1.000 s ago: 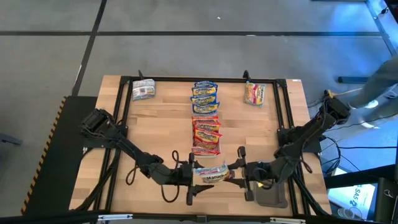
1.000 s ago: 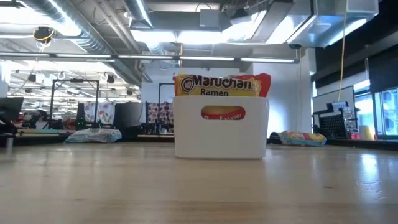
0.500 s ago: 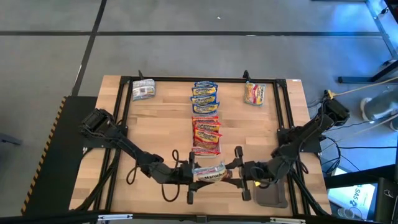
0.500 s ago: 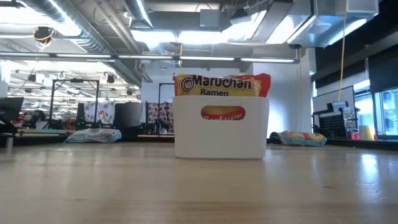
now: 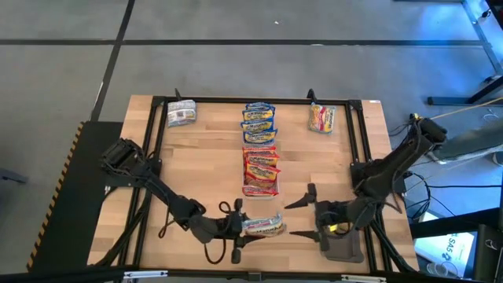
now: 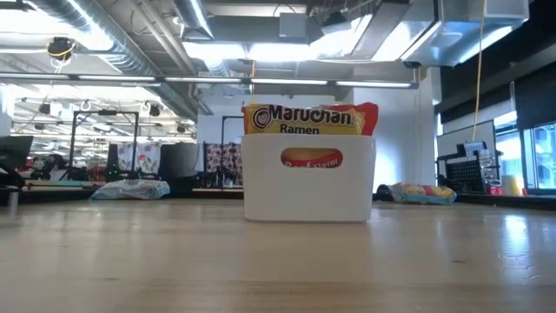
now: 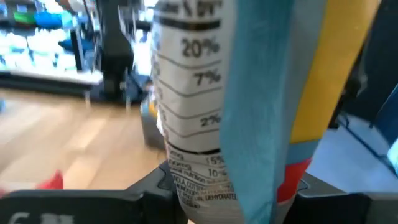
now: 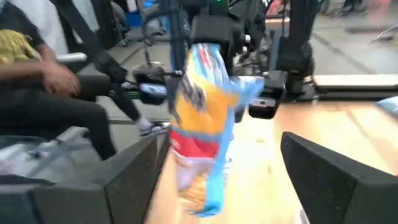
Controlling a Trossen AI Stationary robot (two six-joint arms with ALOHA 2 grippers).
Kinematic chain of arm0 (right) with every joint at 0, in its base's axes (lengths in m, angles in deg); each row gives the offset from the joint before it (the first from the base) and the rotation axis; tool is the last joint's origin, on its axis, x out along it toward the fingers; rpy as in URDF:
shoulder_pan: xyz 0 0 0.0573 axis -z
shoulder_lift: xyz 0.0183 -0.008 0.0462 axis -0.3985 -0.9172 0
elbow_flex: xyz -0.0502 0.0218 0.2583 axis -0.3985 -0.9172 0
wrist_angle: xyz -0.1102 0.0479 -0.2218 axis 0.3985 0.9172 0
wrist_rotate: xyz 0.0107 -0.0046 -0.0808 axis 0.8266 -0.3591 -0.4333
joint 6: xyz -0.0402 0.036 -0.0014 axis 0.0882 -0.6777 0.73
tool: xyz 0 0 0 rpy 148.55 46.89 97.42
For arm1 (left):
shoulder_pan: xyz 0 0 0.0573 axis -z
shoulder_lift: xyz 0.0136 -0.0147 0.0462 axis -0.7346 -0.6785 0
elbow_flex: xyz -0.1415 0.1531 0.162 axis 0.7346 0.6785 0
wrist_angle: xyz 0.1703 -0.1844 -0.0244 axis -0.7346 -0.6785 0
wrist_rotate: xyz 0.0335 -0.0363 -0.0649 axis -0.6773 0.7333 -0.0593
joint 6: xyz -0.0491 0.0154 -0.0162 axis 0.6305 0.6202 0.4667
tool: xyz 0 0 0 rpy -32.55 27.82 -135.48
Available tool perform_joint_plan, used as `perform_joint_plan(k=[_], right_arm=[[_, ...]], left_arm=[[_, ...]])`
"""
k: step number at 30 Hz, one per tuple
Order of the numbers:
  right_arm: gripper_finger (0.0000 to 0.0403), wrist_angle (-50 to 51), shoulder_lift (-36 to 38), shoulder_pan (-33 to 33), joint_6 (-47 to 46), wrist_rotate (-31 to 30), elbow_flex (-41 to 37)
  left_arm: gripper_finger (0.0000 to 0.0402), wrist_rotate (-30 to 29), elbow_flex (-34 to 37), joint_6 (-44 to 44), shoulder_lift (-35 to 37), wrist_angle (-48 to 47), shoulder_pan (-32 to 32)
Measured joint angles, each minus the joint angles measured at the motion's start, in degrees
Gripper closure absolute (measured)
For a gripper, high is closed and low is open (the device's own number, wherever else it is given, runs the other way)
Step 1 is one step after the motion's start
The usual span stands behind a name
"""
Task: Sort Maruchan noodles
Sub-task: Put the light blue noodle pack into the black bin
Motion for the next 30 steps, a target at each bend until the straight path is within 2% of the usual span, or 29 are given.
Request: perform_joint_plan(k=[5,10,20,25,30], right_arm=[[0.0071,2.4,2.4,0.1,-4.0,3.4,0.3],[0.0077,12.1,1.1,4.4,-4.1,8.2,7.8],[0.0084,36.2,-11.5,12.6,-5.7,20.9,26.6],[0.0084,42.8,-17.4,14.8,-7.4,27.3,32.3],[0.0084,45.6,-21.1,16.2,-7.8,28.4,34.5]], left_arm=[[0.0278,-0.2,0.0,6.3,0.0,-9.6,-0.2],[0.0279,2.2,0.0,8.1,-1.5,-11.3,-1.6],[0.0279,2.9,0.0,8.2,-2.3,-11.4,-2.7],[0.0279,2.8,0.0,8.8,-2.3,-12.9,-2.7],[0.0278,2.8,0.0,9.5,-2.3,-13.6,-2.7]])
